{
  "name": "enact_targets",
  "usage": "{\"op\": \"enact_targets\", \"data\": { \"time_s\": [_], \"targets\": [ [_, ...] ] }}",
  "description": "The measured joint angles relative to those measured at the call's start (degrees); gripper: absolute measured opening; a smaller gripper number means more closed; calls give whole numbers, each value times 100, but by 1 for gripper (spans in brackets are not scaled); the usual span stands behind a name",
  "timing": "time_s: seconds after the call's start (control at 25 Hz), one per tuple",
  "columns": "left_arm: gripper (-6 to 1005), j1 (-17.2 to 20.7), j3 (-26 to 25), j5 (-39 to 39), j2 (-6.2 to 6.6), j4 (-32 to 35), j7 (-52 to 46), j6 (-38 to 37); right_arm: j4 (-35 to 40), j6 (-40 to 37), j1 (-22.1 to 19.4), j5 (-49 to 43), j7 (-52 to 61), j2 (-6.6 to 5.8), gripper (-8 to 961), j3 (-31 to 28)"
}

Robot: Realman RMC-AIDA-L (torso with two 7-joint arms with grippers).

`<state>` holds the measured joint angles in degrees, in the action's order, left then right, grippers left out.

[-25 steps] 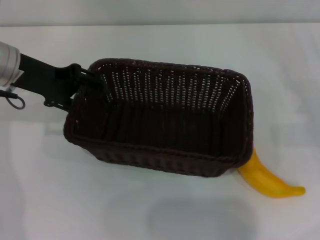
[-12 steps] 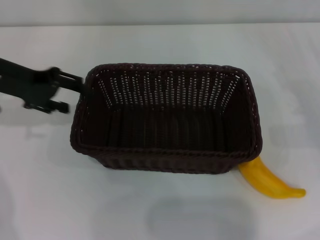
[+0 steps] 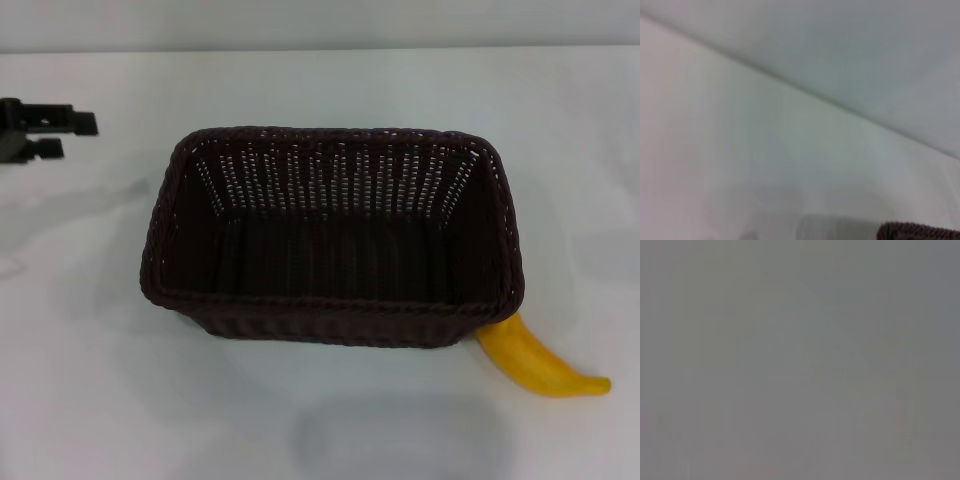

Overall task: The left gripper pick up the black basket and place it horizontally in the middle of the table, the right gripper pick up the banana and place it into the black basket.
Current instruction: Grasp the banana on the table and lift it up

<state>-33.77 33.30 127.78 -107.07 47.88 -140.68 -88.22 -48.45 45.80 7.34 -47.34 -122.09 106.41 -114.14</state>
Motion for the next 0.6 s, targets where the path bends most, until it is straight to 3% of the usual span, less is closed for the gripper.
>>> {"op": "enact_targets", "data": {
  "time_s": [0.08,0.16,0.36,0.4,0.44,0.6],
  "targets": [
    [754,137,-124,-242,-11,8,543,71,-600,-17,-119,-1237,1297,-78,841,-321],
    [753,253,-337,-475,-37,13,1067,117,-1088,323,-133,-2450,2407,-73,841,-807],
    [753,626,-1138,-1401,-184,16,2546,179,-2165,1809,196,-5078,4846,-1,839,-1826],
    [753,699,-1262,-1623,-221,17,2798,184,-2517,2453,446,-5878,5606,-6,838,-1993],
    [753,770,-1336,-1811,-256,17,2997,189,-2517,2453,446,-5878,5606,-6,838,-1993],
    [754,1100,-1442,-2583,-374,-4,3807,283,-3013,3648,1101,-7140,6679,-37,837,-2075]
  ]
}}
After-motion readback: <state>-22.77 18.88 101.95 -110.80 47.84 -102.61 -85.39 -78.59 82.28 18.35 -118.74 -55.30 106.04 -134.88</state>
